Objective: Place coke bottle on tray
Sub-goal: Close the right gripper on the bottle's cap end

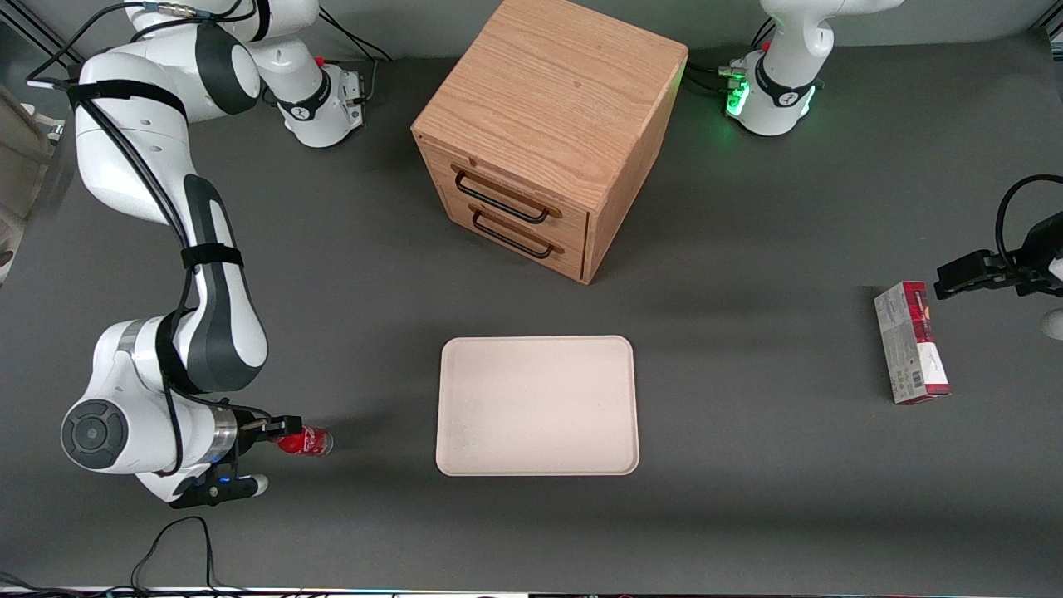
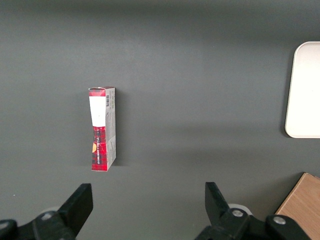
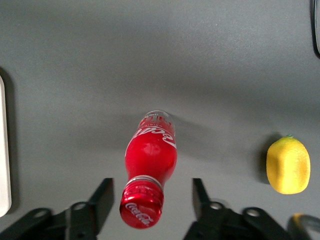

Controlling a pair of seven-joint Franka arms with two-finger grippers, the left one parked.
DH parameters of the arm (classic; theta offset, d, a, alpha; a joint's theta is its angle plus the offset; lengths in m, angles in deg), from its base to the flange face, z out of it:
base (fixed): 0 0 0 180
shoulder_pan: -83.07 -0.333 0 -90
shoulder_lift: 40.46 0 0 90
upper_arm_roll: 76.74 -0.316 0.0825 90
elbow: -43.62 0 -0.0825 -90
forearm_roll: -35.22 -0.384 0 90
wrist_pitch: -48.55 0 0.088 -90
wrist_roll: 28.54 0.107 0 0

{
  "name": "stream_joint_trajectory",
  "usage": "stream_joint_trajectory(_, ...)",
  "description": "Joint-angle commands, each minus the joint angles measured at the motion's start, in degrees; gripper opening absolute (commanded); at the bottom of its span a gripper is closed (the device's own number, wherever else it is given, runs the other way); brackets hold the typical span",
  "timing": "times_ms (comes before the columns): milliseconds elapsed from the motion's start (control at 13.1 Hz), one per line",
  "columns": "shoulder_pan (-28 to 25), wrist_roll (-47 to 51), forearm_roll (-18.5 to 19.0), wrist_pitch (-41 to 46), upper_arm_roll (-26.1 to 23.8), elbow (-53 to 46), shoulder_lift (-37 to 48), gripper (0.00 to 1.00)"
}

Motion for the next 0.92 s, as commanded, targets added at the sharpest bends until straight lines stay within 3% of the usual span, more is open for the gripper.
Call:
stream_joint_trajectory(0,-0.1,0.3,0.3,0.3,-0.4,2.1,2.0,0.00)
stream_joint_trajectory(382,0.0,0.1,0.3,1.6,-0.4,2.2,3.6,0.00)
stream_joint_trajectory(840,0.7,-7.5,0.4,18.8,0.3,4.6,17.9,0.00)
